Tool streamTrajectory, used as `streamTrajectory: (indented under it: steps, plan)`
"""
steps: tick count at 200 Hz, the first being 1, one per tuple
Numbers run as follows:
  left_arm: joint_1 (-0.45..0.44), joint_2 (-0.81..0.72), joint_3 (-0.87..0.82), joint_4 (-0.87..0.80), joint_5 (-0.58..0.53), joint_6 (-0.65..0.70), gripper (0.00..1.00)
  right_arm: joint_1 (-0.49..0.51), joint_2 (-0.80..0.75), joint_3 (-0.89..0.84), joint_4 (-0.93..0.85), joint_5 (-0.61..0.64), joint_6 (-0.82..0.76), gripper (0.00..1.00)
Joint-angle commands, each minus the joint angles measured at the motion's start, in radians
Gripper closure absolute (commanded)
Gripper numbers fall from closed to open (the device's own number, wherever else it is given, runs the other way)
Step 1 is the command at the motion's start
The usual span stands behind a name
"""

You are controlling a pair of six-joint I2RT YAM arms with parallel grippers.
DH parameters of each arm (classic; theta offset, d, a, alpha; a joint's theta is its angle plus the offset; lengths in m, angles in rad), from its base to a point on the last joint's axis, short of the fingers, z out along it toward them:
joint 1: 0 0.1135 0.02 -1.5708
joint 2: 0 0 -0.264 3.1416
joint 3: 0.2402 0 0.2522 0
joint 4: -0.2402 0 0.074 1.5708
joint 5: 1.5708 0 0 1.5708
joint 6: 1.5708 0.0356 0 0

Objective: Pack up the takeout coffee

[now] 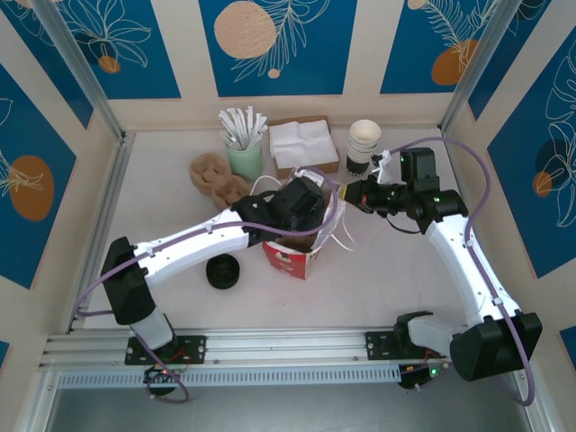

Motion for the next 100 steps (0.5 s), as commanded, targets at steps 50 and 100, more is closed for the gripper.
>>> streamTrajectory:
  steps: [50, 100]
  plan:
    - [-0.003, 0.016, 0.034, -0.074, -0.006, -0.037, 0.41, -0.052, -0.004, -0.045, 0.008, -0.073, -0.039, 1.00]
    - [0.005, 0.018, 0.055, -0.093, 0.023, -0.025, 0.41, -0.073, 0.048, 0.123, -0.136, 0.012, -0.200, 0.63]
